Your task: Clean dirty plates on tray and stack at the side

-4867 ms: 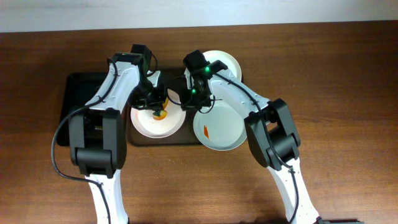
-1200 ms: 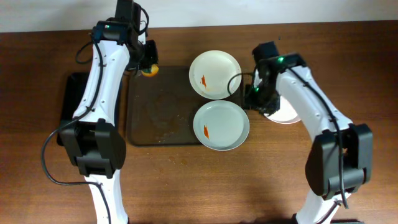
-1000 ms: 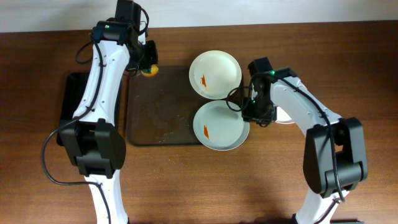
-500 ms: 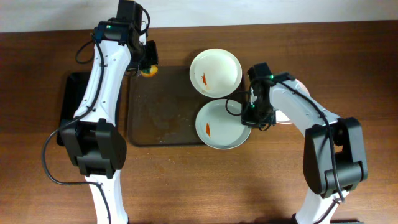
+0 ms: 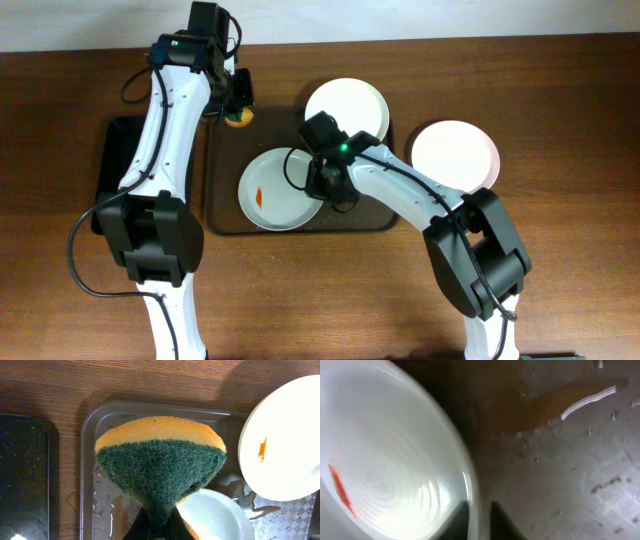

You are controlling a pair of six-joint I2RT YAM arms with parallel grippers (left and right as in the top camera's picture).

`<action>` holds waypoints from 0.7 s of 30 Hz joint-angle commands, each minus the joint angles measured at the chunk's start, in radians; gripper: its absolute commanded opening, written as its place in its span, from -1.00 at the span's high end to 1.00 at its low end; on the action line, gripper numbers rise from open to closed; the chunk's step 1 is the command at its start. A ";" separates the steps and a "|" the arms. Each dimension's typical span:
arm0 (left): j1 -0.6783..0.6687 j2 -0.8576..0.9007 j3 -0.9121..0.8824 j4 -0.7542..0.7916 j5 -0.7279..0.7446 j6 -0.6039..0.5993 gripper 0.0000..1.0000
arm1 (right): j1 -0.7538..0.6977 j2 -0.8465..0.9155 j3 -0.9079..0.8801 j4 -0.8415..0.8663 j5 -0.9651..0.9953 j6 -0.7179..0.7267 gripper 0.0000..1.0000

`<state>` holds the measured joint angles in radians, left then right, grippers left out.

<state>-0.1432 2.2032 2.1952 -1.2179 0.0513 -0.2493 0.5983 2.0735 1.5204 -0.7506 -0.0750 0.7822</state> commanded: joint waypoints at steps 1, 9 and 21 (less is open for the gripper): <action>-0.003 -0.008 -0.003 -0.014 -0.007 0.019 0.99 | 0.003 0.002 0.010 0.039 0.020 0.006 0.18; -0.003 -0.008 -0.003 -0.124 -0.006 0.019 0.99 | -0.084 0.099 0.010 0.120 -0.162 -0.035 0.55; -0.005 -0.008 -0.327 0.051 0.113 0.200 0.99 | -0.075 0.110 0.010 0.204 -0.206 -0.041 0.92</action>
<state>-0.1440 2.2028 1.9514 -1.2266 0.1413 -0.1265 0.5194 2.1662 1.5204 -0.5495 -0.2619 0.7403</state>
